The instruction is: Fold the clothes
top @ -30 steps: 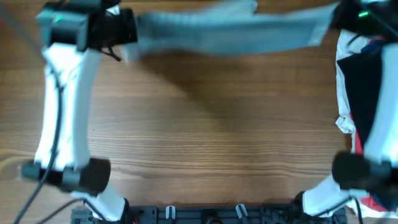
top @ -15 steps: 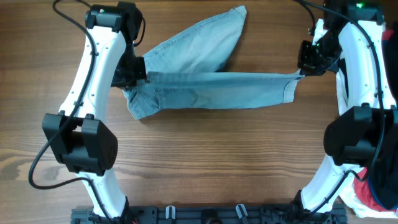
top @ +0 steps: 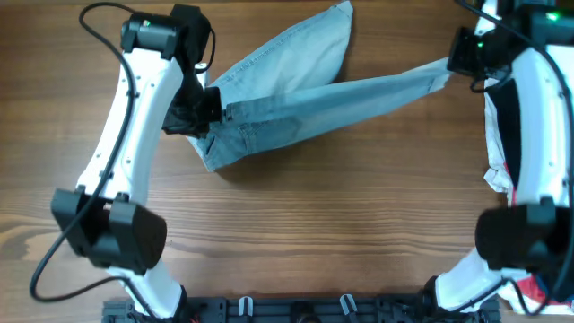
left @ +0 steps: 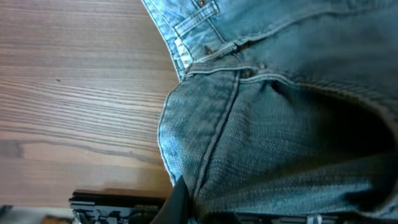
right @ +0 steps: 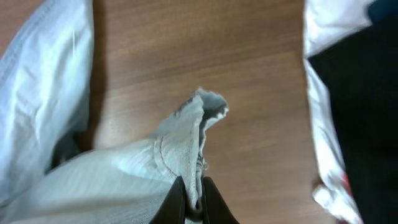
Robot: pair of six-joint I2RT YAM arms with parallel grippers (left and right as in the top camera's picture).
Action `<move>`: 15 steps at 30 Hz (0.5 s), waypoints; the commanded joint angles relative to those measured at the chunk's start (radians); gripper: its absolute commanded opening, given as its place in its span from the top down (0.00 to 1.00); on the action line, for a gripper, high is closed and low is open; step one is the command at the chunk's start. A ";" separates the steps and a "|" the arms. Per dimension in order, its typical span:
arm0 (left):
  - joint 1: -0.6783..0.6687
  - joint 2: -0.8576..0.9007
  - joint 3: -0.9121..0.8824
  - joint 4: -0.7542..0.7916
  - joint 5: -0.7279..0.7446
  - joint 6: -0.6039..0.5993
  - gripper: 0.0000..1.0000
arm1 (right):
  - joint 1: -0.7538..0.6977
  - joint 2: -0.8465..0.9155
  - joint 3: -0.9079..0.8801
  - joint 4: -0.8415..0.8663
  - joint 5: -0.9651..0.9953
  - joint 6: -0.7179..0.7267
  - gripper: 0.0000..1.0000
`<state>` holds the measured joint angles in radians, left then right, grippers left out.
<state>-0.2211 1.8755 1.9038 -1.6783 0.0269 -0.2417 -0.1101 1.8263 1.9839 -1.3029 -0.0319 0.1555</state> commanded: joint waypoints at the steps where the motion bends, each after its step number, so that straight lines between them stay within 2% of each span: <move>1: -0.047 -0.067 -0.105 -0.004 0.011 -0.005 0.96 | -0.019 -0.019 -0.006 -0.071 0.061 -0.024 0.96; 3: -0.083 -0.076 -0.187 0.014 0.016 -0.006 0.96 | -0.019 -0.018 -0.050 -0.101 0.063 -0.025 0.96; 8: -0.196 -0.077 -0.420 0.063 0.105 -0.009 0.96 | -0.019 -0.018 -0.283 -0.141 0.104 -0.021 0.96; 11: -0.277 -0.077 -0.533 0.047 0.134 -0.010 0.96 | -0.023 -0.018 -0.431 -0.138 0.167 0.033 0.96; 15: -0.363 -0.077 -0.624 0.040 0.140 -0.031 0.96 | -0.031 -0.018 -0.526 -0.138 0.197 0.061 0.96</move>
<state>-0.5190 1.8080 1.3510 -1.6199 0.1272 -0.2462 -0.1295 1.8034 1.5116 -1.4391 0.0975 0.1776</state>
